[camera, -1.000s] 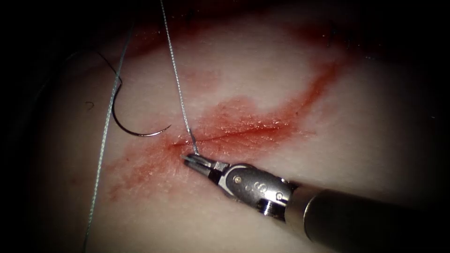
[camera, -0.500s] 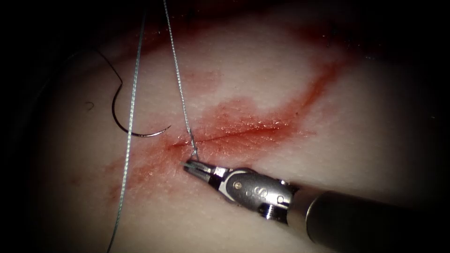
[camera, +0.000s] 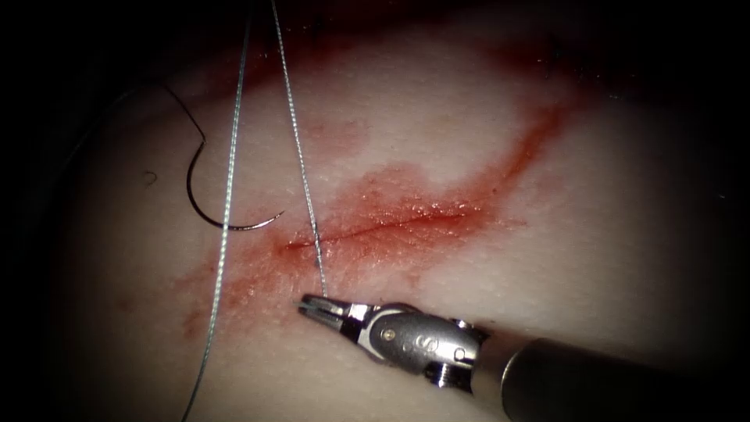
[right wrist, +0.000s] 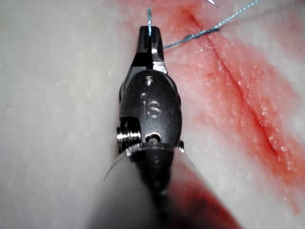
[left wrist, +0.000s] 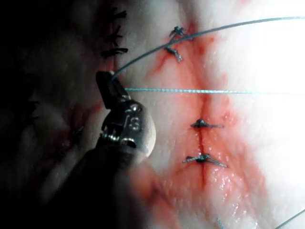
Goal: Wound Closure
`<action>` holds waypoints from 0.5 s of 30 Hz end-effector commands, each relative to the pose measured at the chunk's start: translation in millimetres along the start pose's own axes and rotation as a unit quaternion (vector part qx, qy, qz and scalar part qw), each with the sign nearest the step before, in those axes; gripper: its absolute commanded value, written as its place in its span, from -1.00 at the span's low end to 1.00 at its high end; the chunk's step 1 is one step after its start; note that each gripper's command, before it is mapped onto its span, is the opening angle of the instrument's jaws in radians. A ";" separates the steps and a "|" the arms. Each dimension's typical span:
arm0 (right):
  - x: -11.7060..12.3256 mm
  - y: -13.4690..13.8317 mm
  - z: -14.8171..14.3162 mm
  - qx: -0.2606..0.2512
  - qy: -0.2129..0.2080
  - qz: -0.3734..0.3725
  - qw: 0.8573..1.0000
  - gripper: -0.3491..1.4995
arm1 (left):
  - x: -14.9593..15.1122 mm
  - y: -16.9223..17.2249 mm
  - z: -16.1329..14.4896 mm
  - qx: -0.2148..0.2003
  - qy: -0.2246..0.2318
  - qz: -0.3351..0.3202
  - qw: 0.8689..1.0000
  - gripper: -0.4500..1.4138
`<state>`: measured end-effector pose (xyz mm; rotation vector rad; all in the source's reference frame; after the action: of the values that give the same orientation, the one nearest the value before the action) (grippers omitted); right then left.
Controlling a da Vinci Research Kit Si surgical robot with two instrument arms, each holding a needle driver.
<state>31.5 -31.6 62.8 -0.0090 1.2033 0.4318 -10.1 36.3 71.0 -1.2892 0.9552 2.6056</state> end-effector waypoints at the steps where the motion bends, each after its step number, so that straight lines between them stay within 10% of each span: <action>1: -1.2 -1.1 0.6 0.004 -0.002 -0.006 1.000 -1.00 | -0.2 -0.1 1.0 0.002 0.000 0.001 1.000 -1.00; 15: -2.8 -3.0 0.9 0.029 -0.020 -0.008 0.999 -1.00 | 0.0 0.2 0.7 0.007 0.003 0.001 1.000 -1.00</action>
<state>31.7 -34.7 64.6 0.0435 1.1729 0.3799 -10.3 35.8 70.9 -1.3033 0.9664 2.5886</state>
